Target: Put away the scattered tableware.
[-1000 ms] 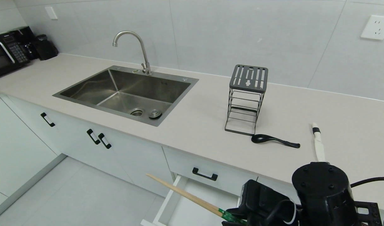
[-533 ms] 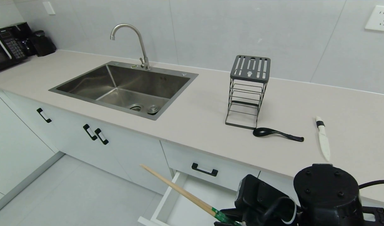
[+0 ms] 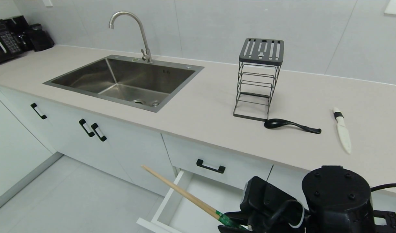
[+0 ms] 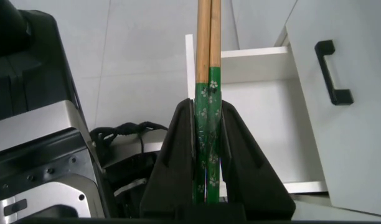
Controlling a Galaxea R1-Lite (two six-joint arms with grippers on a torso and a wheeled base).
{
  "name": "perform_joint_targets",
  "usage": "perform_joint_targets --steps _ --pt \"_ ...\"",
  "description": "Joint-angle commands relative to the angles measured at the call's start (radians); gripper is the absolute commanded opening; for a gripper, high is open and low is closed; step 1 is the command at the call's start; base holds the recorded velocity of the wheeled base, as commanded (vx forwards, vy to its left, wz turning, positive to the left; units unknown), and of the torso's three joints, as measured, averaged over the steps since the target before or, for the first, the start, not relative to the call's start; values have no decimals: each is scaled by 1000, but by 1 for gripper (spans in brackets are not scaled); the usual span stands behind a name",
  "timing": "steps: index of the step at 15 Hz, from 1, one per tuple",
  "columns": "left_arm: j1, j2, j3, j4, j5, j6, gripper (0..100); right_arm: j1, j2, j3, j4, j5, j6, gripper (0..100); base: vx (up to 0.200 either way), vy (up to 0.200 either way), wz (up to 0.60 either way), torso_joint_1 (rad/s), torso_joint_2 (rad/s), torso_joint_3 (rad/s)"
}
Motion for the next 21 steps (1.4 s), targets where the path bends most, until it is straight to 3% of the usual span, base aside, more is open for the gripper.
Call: perform_joint_targets --steps 1,13,21 --pt "0 0 0 0 0 0 100 1 3 -13 -1 1 0 0 0 0 0 -256 500 242" --pt "0 0 0 0 0 0 100 -13 86 -96 1 10 -52 0 0 0 0 -188 366 177" --pt "0 0 0 0 0 0 100 -98 184 -148 53 11 -72 0 0 0 0 -253 389 150"
